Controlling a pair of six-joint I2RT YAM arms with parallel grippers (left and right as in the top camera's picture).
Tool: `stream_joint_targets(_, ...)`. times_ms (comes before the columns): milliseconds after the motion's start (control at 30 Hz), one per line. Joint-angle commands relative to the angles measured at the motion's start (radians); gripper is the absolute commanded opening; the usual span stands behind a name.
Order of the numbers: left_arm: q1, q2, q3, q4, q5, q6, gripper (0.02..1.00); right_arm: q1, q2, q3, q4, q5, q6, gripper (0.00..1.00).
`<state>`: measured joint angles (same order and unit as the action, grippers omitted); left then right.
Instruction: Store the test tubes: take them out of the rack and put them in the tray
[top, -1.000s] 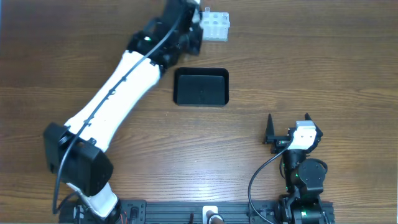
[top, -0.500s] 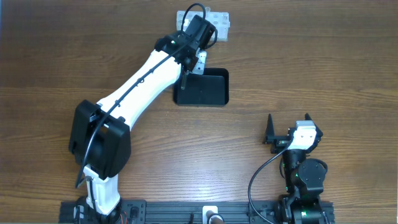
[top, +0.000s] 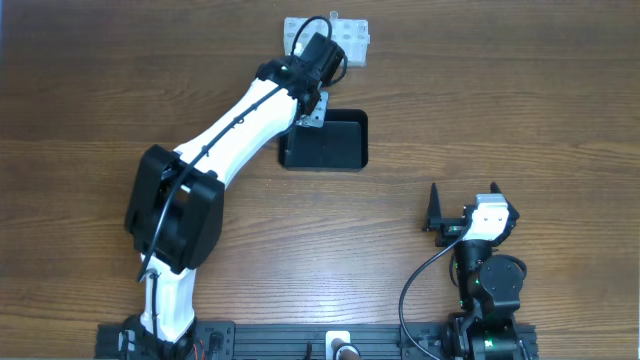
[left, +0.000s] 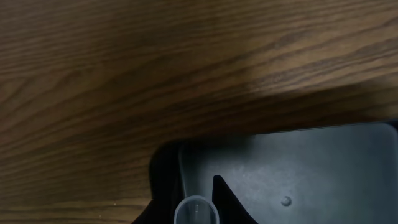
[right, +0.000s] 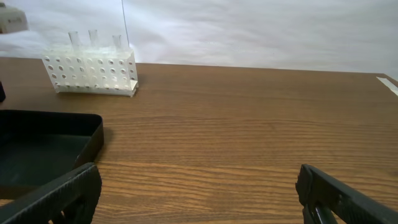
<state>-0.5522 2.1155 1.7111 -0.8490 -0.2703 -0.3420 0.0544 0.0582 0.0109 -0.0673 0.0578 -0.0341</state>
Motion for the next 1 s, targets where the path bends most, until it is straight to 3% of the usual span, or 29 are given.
stream_joint_targets(33, 0.005, 0.023, -0.005, -0.001, 0.006, -0.019, 0.047, 0.005, -0.003, -0.006, -0.004, -0.008, -0.005, 0.991)
stream_joint_targets(467, 0.019, 0.071, -0.005, 0.000, 0.029, -0.019, 0.097, 0.005, -0.003, -0.006, -0.004, -0.008, -0.005, 0.991)
stream_joint_targets(667, 0.027, 0.069, -0.005, 0.010, 0.046, -0.019, 0.290, 0.005, -0.003, -0.006, -0.004, -0.008, -0.005, 0.993)
stream_joint_targets(733, 0.027, 0.060, -0.005, 0.019, 0.049, -0.019, 0.308, 0.005, -0.003, -0.006, -0.004, -0.008, -0.005, 0.993)
stream_joint_targets(800, 0.027, 0.027, -0.002, 0.031, 0.058, -0.019, 0.413, 0.005, -0.003, -0.006, -0.004, -0.008, -0.005, 0.991)
stream_joint_targets(1000, 0.027, -0.072, 0.042, 0.062, 0.044, -0.018, 0.487, 0.005, -0.003, -0.006, -0.004, -0.008, -0.005, 0.991)
